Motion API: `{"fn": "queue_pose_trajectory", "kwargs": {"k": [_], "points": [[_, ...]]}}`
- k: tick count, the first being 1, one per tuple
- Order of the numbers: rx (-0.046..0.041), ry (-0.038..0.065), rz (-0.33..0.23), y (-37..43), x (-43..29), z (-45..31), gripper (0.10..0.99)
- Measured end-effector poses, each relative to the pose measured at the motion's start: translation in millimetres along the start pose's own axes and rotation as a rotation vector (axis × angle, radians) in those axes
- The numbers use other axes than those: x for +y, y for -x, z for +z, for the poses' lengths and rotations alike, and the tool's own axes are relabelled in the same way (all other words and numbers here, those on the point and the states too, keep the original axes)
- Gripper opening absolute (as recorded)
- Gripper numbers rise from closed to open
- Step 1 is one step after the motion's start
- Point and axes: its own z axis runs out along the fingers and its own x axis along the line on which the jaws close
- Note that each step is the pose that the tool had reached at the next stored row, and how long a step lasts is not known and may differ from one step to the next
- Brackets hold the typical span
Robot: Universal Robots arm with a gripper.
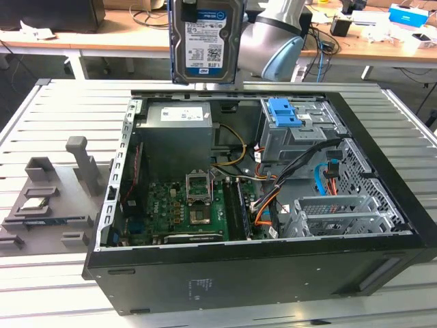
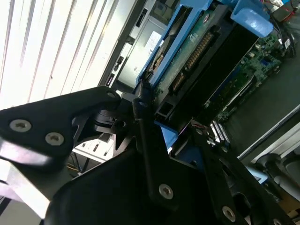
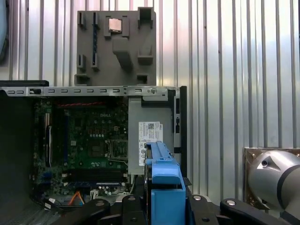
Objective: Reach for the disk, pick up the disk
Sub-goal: 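Pick up the disk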
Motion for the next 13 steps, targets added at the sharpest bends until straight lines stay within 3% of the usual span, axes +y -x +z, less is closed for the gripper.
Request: {"fn": "queue_pose_trajectory", "kwargs": {"k": [4,9,11,13], "points": [[0.0,0.0,0.0,0.0,-9.2,-0.5,0.365],[-0.0001,0.0,0.0,-1.0,-9.5,-0.4,0.365],[0.0001,0.0,0.0,-5.0,-9.4,-0.4,0.365],[0.0,0.0,0.0,-14.1,-9.4,-0.2,0.365]]}}
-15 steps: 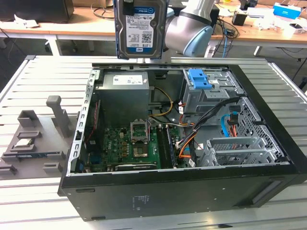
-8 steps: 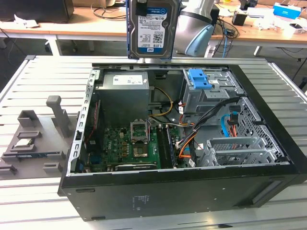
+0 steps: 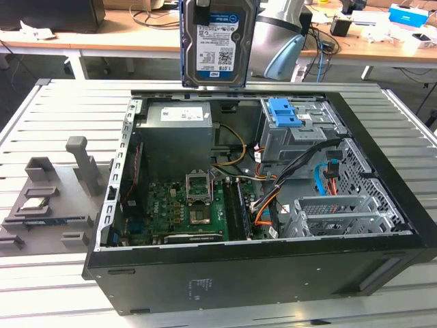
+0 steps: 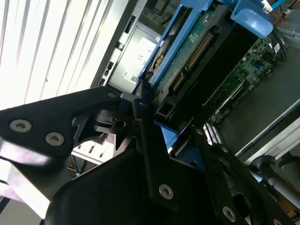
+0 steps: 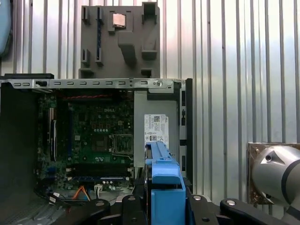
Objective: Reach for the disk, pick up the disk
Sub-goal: 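Pick up the disk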
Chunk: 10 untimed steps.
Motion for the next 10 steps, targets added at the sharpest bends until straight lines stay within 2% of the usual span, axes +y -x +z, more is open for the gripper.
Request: {"fn": "queue_pose_trajectory", "kwargs": {"k": [5,7,10], "points": [[0.0,0.0,0.0,-18.7,0.0,0.3,0.365],[0.0,0.0,0.0,-31.0,0.0,0.5,0.365],[0.0,0.0,0.0,-45.1,-0.1,0.7,0.365]]}}
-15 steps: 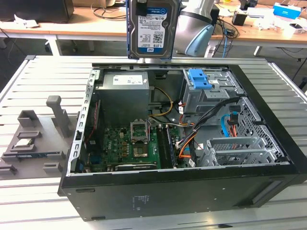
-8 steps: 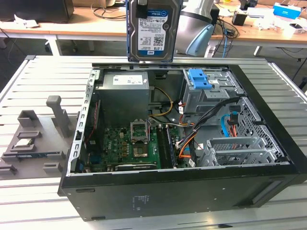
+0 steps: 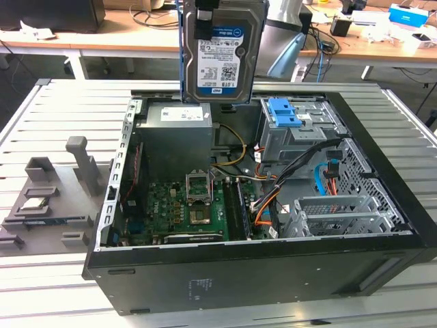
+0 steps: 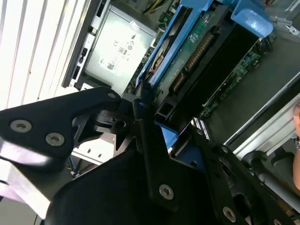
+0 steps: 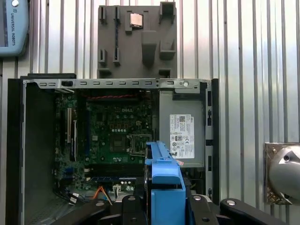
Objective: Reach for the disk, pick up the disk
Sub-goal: 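Pick up the disk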
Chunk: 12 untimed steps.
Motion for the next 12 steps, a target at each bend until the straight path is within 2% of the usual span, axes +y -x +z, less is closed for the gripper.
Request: {"fn": "queue_pose_trajectory", "kwargs": {"k": [5,9,12], "points": [[0.0001,0.0,0.0,-22.0,0.0,0.3,0.365],[0.0,0.0,0.0,-43.0,0.0,0.6,0.365],[0.0001,0.0,0.0,-52.1,0.0,0.8,0.365]]}}
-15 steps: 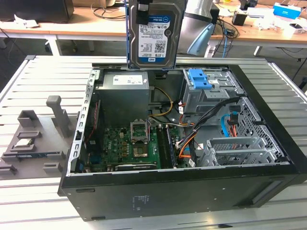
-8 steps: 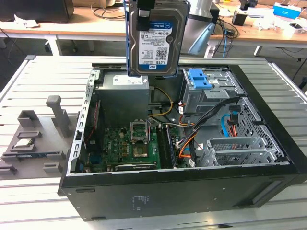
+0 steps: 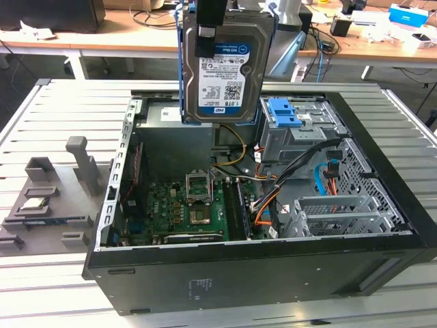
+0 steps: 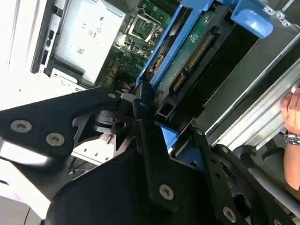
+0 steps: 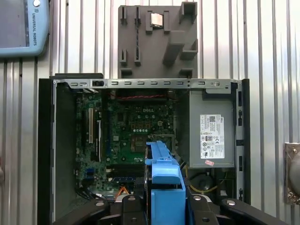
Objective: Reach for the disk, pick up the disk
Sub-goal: 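Pick up the disk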
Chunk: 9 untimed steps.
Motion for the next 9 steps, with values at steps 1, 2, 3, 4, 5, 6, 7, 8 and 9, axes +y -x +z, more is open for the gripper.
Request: {"fn": "queue_pose_trajectory", "kwargs": {"k": [1,2,3,4,5,6,7,8,9], "points": [[0.0001,0.0,0.0,-4.6,0.0,0.0,0.365],[0.0002,0.0,0.0,-8.6,0.0,0.1,0.365],[0.0002,0.0,0.0,-11.5,0.0,0.1,0.365],[0.0002,0.0,0.0,-13.5,0.0,0.2,0.365],[0.0003,0.0,0.0,-19.2,0.0,0.2,0.365],[0.0004,0.0,0.0,-22.3,0.0,0.3,0.365],[0.0004,0.0,0.0,-24.6,0.0,0.3,0.365],[0.0004,0.0,0.0,-28.3,0.0,0.3,0.365],[0.0004,0.0,0.0,-30.4,0.0,0.4,0.365]]}}
